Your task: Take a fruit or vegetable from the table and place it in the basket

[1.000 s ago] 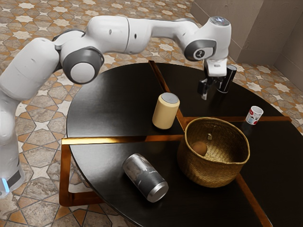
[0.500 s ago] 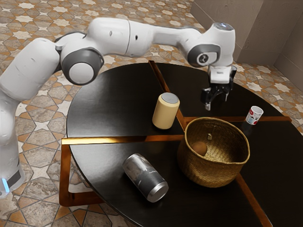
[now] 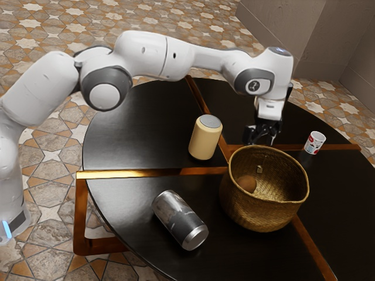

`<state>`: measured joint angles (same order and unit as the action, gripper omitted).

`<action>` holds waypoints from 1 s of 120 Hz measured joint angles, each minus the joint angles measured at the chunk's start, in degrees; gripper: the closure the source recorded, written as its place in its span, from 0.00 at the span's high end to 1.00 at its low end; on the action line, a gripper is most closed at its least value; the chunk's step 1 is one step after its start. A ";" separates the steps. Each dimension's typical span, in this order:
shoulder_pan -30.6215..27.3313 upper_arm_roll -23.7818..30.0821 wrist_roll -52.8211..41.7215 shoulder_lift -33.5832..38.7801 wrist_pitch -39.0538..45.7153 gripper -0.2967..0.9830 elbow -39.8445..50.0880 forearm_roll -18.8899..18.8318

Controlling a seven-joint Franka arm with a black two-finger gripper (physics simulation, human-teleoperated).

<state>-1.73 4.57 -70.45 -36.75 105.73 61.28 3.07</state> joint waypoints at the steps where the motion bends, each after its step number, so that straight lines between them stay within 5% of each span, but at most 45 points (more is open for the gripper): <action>1: -0.01 0.00 0.00 -0.07 -0.02 0.77 0.00 0.03; 84: -0.11 -0.08 0.05 -3.61 -0.22 0.76 0.03 0.31; 120: -0.12 -0.10 0.04 -4.04 0.83 0.58 0.00 -0.15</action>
<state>-1.84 4.47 -70.41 -40.80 106.56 61.28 2.92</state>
